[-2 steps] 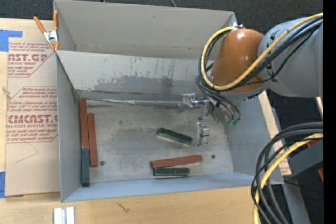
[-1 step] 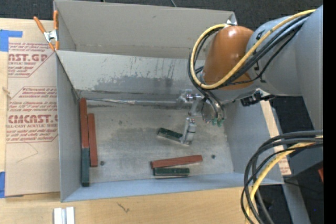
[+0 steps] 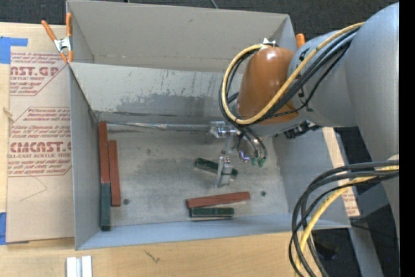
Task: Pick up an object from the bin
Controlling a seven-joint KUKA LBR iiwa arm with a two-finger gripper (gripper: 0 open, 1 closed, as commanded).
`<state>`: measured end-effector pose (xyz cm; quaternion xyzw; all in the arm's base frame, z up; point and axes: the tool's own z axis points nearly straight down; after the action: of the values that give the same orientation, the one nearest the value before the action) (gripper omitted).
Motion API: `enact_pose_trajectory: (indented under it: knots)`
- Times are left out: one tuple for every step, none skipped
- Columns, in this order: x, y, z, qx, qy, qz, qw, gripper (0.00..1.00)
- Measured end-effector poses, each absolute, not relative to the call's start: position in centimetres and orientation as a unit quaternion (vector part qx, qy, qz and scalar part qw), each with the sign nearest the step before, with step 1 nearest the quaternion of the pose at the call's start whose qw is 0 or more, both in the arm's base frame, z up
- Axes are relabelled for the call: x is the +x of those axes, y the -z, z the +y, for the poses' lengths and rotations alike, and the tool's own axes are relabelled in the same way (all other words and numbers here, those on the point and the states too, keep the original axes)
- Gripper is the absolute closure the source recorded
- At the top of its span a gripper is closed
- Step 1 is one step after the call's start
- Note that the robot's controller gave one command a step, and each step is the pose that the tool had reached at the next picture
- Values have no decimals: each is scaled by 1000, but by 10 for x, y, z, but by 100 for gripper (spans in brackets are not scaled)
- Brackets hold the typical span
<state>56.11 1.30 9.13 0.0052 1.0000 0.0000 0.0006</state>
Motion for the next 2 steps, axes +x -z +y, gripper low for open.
enact_pose_trajectory:
  knots:
    - [551,-72,19,71,0,997,2,100]
    - [551,-72,19,71,0,997,2,100]
